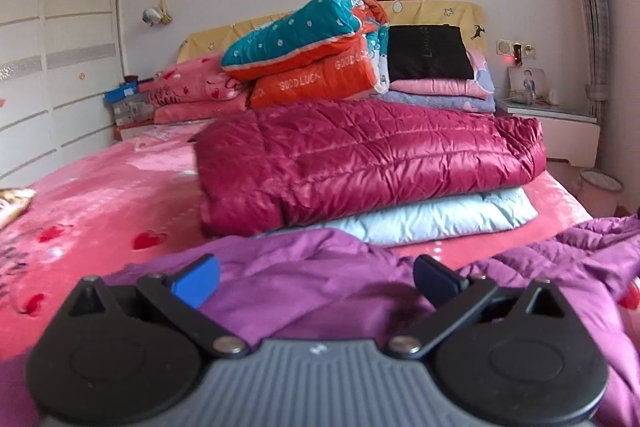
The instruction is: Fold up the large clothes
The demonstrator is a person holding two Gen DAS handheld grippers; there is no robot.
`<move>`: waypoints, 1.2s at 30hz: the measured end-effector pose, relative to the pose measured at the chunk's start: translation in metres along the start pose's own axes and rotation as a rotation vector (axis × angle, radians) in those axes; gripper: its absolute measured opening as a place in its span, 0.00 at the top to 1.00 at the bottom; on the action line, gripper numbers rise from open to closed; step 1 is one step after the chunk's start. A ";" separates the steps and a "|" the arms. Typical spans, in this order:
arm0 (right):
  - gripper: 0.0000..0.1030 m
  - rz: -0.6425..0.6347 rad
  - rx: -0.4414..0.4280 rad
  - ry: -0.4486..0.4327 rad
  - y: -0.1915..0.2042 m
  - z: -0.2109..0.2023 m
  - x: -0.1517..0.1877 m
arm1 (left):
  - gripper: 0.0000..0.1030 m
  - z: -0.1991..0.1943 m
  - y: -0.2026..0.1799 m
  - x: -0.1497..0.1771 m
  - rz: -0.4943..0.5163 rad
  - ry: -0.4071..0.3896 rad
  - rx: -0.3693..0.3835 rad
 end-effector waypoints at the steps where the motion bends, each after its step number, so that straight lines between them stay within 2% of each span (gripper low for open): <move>1: 0.51 0.011 -0.003 0.016 -0.001 -0.001 0.002 | 0.01 -0.010 0.004 0.001 -0.002 0.003 -0.009; 2: 0.31 0.024 -0.015 0.032 -0.003 -0.002 0.011 | 0.01 -0.022 0.009 0.003 -0.008 0.014 -0.015; 5: 0.17 0.066 -0.067 0.079 0.001 -0.013 0.023 | 0.01 -0.055 0.017 0.013 -0.010 0.034 -0.016; 7: 0.12 0.123 -0.107 0.121 0.003 -0.019 0.024 | 0.01 -0.075 0.017 0.021 0.001 0.056 -0.010; 11: 0.09 0.308 -0.182 0.257 0.004 -0.027 0.039 | 0.01 -0.109 0.000 0.043 -0.023 0.110 0.034; 14: 0.09 0.371 -0.198 0.366 0.006 -0.039 0.067 | 0.01 -0.131 -0.017 0.062 -0.050 0.145 0.072; 16: 0.05 0.408 -0.295 0.455 0.018 -0.046 0.088 | 0.01 -0.140 -0.031 0.075 -0.053 0.170 0.097; 18: 0.03 0.444 -0.409 0.507 0.034 -0.048 0.103 | 0.01 -0.146 -0.041 0.087 -0.045 0.184 0.088; 21: 0.01 0.460 -0.515 0.531 0.060 -0.041 0.116 | 0.01 -0.148 -0.050 0.100 -0.068 0.219 0.074; 24: 0.02 0.441 -0.501 0.544 0.076 -0.022 0.125 | 0.01 -0.149 -0.057 0.105 -0.062 0.225 0.064; 28: 0.02 0.402 -0.516 0.517 0.090 -0.003 0.125 | 0.01 -0.148 -0.062 0.114 -0.076 0.247 0.073; 30: 0.05 0.420 -0.539 0.511 0.091 0.004 0.123 | 0.01 -0.147 -0.067 0.120 -0.077 0.263 0.075; 31: 0.17 0.444 -0.549 0.506 0.090 0.008 0.122 | 0.01 -0.147 -0.069 0.123 -0.081 0.271 0.078; 32: 0.37 0.468 -0.552 0.509 0.087 0.013 0.122 | 0.01 -0.146 -0.070 0.127 -0.085 0.281 0.078; 33: 0.47 0.495 -0.556 0.513 0.084 0.018 0.121 | 0.01 -0.146 -0.071 0.131 -0.086 0.288 0.077; 34: 0.62 0.524 -0.557 0.520 0.080 0.021 0.120 | 0.01 -0.145 -0.072 0.134 -0.083 0.294 0.076; 36: 0.76 0.557 -0.565 0.510 0.075 0.023 0.115 | 0.01 -0.145 -0.074 0.140 -0.076 0.302 0.076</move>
Point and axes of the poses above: each gripper's, at about its wrist camera, not at the fingertips, and z roughly the way its jaws point, y to its left, x to its underside, the point moved 8 cm from there along z, roughly the way its jaws point, and after that the axes turned 5 degrees about y, right-handed, at the moved point
